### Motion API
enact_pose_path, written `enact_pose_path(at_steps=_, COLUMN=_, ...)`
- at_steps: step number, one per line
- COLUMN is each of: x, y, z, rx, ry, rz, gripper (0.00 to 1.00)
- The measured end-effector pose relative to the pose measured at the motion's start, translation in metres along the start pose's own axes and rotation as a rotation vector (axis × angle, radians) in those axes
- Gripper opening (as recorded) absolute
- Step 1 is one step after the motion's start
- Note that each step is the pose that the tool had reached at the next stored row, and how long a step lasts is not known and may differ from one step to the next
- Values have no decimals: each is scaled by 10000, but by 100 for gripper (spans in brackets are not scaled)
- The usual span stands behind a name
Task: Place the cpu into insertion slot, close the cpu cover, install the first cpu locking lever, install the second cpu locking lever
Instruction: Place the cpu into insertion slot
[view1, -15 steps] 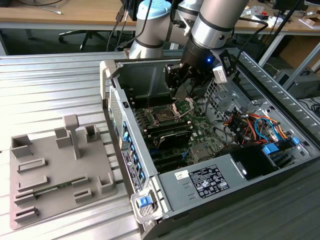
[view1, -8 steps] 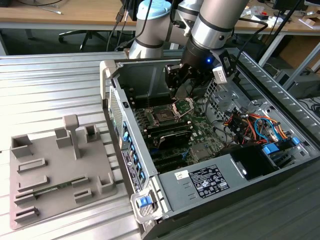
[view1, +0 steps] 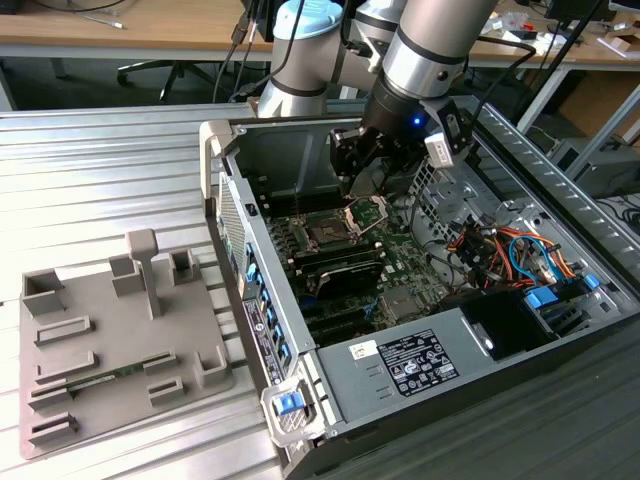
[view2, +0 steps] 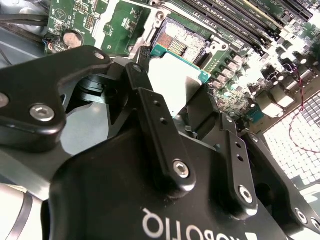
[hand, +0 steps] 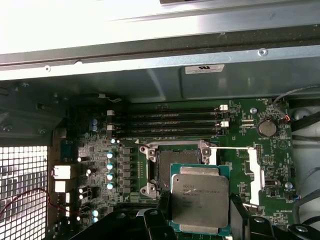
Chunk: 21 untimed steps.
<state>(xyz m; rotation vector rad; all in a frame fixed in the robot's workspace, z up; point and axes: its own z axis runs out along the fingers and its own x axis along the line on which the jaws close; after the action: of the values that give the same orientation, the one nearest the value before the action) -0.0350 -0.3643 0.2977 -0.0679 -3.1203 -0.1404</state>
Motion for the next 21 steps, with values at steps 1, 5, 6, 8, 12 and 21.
enact_pose_path(at_steps=1, x=0, y=0, z=0, rx=-1, ry=-4, rz=53, gripper=55)
enact_pose_path(at_steps=5, x=0, y=0, z=0, rx=-5, ry=-25, rz=282, gripper=55)
enact_pose_path(at_steps=6, x=0, y=0, z=0, rx=-6, ry=-31, rz=346, gripper=55)
enact_pose_path(at_steps=8, x=0, y=0, z=0, rx=-9, ry=-45, rz=498, gripper=55)
enact_pose_path(at_steps=12, x=0, y=0, z=0, rx=-13, ry=-61, rz=676, gripper=55)
enact_pose_path(at_steps=21, x=0, y=0, z=0, rx=-37, ry=-173, rz=1933, gripper=55)
